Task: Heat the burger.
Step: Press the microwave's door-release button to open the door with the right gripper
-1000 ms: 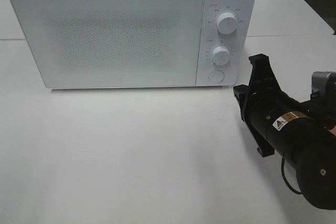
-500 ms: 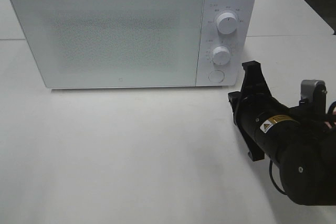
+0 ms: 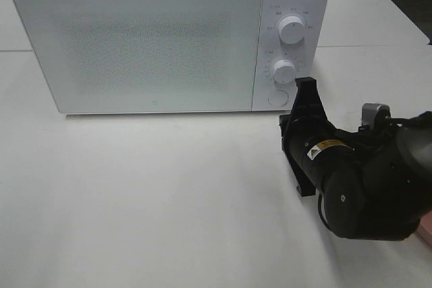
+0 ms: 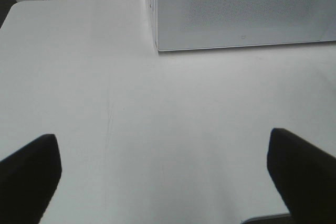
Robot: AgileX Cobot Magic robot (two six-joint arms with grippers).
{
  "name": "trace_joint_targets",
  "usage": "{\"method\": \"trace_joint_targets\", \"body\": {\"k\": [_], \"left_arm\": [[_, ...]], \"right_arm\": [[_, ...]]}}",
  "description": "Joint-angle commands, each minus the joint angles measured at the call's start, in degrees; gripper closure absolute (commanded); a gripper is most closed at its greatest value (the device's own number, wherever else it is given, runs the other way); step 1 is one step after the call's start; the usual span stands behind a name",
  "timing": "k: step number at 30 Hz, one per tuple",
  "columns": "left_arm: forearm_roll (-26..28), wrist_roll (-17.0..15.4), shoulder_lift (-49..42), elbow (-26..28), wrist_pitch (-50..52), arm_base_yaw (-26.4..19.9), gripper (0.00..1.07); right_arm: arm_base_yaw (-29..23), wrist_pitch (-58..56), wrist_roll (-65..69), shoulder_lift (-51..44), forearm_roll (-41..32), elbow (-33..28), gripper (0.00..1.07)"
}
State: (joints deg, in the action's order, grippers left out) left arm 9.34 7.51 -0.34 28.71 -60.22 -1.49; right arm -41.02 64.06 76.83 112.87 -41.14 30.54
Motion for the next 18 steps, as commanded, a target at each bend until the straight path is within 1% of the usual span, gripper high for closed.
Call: {"method": "trace_joint_targets", "body": {"k": [1,9,13,18], "left_arm": [[0.57,0.0,-0.57,-0.23,0.8,0.23,0.07],[0.57,0.0,-0.57,-0.23,0.8,0.23,0.07],[0.57,0.0,-0.57,-0.23,0.8,0.23,0.07],[0.57,0.0,-0.57,-0.23,0.8,0.23,0.07]], "right_arm": [[0.74,0.23,-0.29,1.15,1.03,2.92,1.07],[3.84,-0.29,-0.57,4.24,2.81,6.76,1.07],[4.76,-0.69,-0.57,5.04,3.55,7.62,1.07],[6.82,-3.32,-0.69,6.42,4.13,9.68,1.07]]}}
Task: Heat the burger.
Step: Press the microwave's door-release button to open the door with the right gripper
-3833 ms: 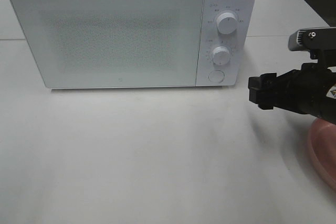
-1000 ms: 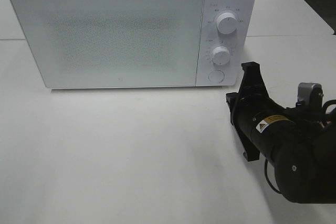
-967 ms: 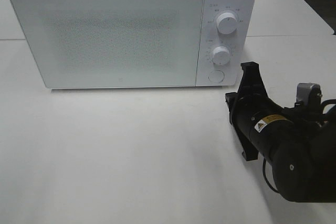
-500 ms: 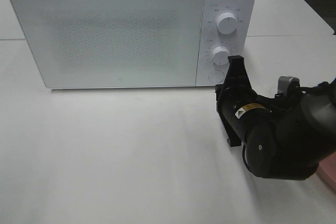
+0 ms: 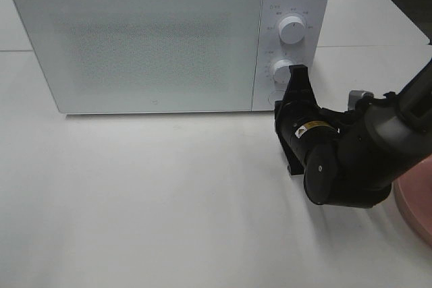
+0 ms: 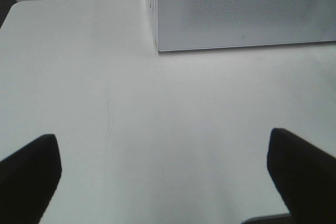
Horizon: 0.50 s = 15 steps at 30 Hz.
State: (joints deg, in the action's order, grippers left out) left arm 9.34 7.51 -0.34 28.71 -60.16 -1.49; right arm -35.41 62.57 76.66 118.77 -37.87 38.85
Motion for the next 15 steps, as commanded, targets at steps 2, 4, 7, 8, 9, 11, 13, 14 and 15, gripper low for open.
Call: {"method": "trace_joint_targets", "body": {"k": [2,4,7,8,9,11,13,14,15], "left_arm": [[0.57,0.0,-0.57,-0.23,0.74,0.23,0.07],[0.57,0.0,-0.57,-0.23,0.74,0.23,0.07],[0.57,0.0,-0.57,-0.23,0.74,0.23,0.07],[0.57,0.0,-0.57,-0.23,0.74,0.23,0.07],[0.57,0.0,-0.57,-0.23,0.74,0.23,0.07],[0.57,0.0,-0.57,-0.23,0.74,0.23,0.07],[0.57,0.0,-0.57,-0.23,0.74,0.23,0.07],[0.57,0.0,-0.57,-0.23,0.74,0.23,0.07],[0.57,0.0,-0.57,-0.23,0.74,0.23,0.07]], "right_arm": [[2.06,-2.01,-0.57,0.57,1.95,2.58,1.07],[2.46,-2.52,-1.03,0.57,2.35,3.61,1.07],[2.69,-3.9,-3.21,0.69,1.66,4.87,1.07],[2.69,-3.9,-3.21,0.69,1.66,4.87,1.07],[3.27,-4.87,-3.9,1.26,1.89,5.9,1.07],[3.55,-5.04,-3.84,1.43,1.89,6.25,1.07],[3.72,-6.19,-3.78,2.35,1.89,7.62,1.07],[3.72,-6.19,-3.78,2.35,1.89,7.62,1.07],[3.72,-6.36,-3.78,2.98,1.83,8.14,1.07]]}}
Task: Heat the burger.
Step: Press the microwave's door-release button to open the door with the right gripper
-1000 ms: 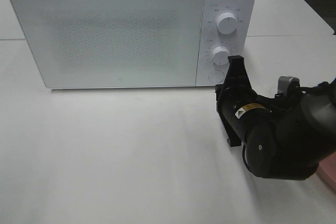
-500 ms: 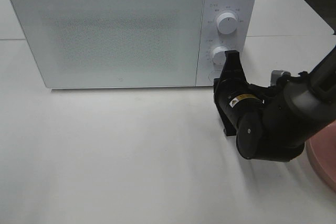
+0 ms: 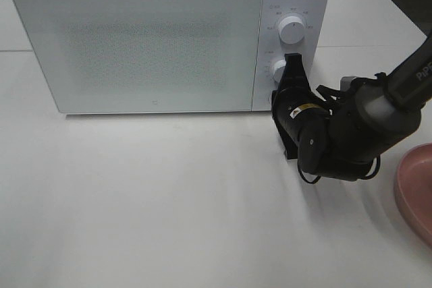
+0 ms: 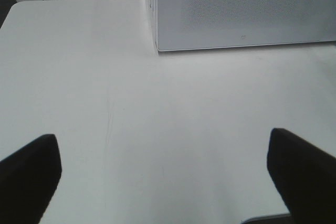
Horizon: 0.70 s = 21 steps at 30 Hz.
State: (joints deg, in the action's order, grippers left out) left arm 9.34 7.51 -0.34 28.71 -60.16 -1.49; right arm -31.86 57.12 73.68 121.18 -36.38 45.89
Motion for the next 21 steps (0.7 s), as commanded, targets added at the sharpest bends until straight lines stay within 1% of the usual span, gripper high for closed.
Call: {"method": "trace_joint_targets", "body": {"k": [1,7,11,14,16,21], "left_arm": [[0.57,0.0,-0.57,-0.23,0.74,0.23,0.07],[0.57,0.0,-0.57,-0.23,0.74,0.23,0.07],[0.57,0.0,-0.57,-0.23,0.74,0.23,0.07],[0.57,0.0,-0.57,-0.23,0.74,0.23,0.07],[0.57,0.0,-0.57,-0.23,0.74,0.23,0.07],[0.57,0.0,-0.57,-0.23,0.74,0.23,0.07]], "right_arm": [[0.17,-0.92,-0.8,0.57,0.34,1.09,1.07],[0.23,-0.92,-0.69,2.12,-0.92,2.12,1.07],[1.43,-0.97,-1.32,2.12,-1.72,2.12,1.07],[1.55,-0.57,-1.26,2.12,-1.72,2.81,1.07],[1.55,-0.52,-1.32,2.12,-1.6,4.3,1.07],[1.55,1.55,-1.26,2.12,-2.41,5.04,1.07]]}}
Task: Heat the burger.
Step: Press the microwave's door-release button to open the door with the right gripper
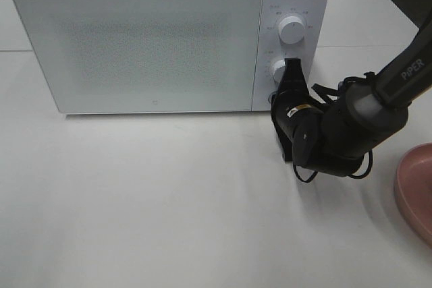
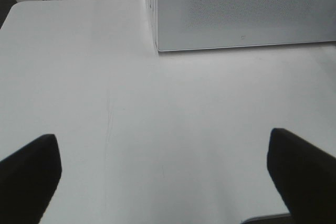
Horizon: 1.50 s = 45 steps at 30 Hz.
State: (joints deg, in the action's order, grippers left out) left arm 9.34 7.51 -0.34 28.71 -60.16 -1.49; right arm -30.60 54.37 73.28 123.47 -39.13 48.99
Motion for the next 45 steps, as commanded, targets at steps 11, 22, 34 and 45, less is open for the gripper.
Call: {"method": "trace_joint_targets", "body": {"k": [11,22,34,45], "left_arm": [[0.57,0.0,-0.57,-0.23,0.74,0.23,0.07],[0.57,0.0,-0.57,-0.23,0.74,0.23,0.07],[0.57,0.0,-0.57,-0.23,0.74,0.23,0.07],[0.57,0.0,-0.57,-0.23,0.74,0.23,0.07]], "right_arm": [[0.69,15.36,-0.17,-0.17,1.72,6.47,1.07],[1.6,15.18,-3.04,1.15,4.41,10.83,1.07],[1.43,9.11,-3.04,-1.78,4.7,5.67,1.07],[-0.92,-2.81,-3.21,-5.96,4.81,0.74,1.07]]}}
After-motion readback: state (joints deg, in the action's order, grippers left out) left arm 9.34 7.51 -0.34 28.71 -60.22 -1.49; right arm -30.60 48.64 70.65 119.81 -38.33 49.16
